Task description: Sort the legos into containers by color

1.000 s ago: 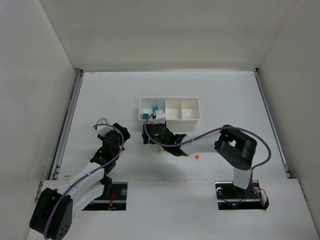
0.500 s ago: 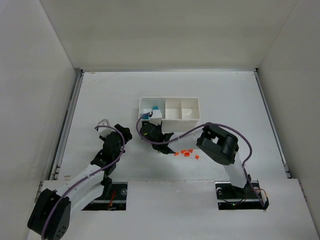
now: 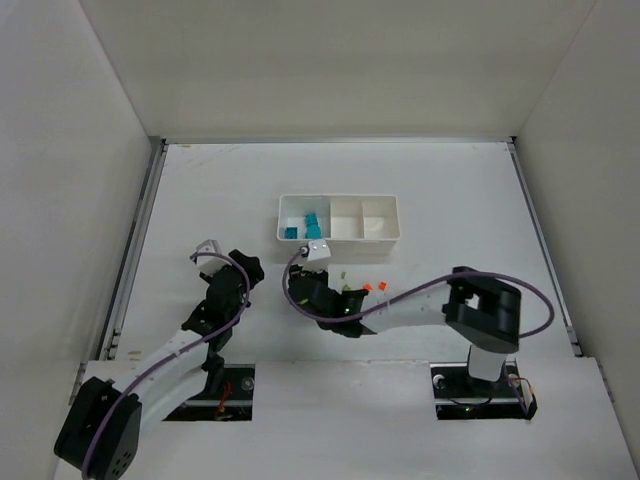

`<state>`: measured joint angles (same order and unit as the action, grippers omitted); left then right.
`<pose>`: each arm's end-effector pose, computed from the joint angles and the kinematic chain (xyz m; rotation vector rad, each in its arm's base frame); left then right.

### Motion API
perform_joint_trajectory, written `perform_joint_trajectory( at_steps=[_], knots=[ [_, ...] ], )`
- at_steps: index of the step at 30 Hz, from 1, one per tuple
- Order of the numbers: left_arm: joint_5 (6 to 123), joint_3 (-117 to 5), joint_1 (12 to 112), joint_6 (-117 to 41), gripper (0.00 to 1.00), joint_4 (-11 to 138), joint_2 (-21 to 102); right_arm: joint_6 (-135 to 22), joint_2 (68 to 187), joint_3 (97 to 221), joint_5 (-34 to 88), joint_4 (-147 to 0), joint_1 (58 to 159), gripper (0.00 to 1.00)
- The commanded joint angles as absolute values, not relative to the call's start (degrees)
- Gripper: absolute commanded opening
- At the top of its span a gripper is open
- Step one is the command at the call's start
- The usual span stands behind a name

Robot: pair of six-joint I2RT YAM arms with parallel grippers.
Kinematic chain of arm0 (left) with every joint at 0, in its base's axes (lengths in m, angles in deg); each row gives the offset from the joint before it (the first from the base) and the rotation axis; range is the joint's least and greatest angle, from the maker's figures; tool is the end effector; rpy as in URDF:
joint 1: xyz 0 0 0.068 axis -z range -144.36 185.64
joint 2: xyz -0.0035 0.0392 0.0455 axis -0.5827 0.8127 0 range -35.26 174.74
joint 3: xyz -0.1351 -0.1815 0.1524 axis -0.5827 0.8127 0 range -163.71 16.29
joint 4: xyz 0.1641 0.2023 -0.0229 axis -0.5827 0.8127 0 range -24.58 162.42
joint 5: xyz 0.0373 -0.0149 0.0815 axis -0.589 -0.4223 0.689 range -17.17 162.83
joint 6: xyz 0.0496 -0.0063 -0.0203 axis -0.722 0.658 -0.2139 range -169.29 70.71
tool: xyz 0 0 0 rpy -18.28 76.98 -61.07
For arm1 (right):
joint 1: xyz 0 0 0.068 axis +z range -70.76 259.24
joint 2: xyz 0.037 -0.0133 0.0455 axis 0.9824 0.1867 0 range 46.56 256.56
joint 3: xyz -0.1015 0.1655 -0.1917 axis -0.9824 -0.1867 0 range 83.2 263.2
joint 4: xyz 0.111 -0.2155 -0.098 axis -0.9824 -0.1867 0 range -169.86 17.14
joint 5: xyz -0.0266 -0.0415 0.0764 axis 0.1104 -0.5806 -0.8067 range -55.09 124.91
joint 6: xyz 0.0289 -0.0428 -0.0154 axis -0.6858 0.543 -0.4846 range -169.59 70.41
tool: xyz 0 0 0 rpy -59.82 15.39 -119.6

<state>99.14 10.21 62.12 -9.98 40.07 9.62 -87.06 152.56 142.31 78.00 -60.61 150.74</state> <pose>0.1543 -0.0591 0.1683 -0.5220 1.7221 -0.4111 0.1456 0.3587 0.1726 -0.1870 2.0118 0.3910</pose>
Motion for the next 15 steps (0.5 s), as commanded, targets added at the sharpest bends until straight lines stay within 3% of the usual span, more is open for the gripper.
perform_joint_trajectory(
  at_steps=[1, 6, 15],
  knots=[
    [99.6, 9.2, 63.5, -10.3, 0.56, 36.3, 12.3, -84.8, 141.1, 140.5, 79.4, -59.0, 150.8, 0.31],
    [98.4, 8.4, 67.0, -11.8, 0.50, 33.9, 14.7, -79.4, 138.4, 142.9, 69.9, -57.5, 144.4, 0.31],
    [98.0, 7.2, 80.4, -14.5, 0.47, 34.9, 15.4, -76.2, 149.6, 154.0, 62.5, -56.3, 135.3, 0.33]
  ],
)
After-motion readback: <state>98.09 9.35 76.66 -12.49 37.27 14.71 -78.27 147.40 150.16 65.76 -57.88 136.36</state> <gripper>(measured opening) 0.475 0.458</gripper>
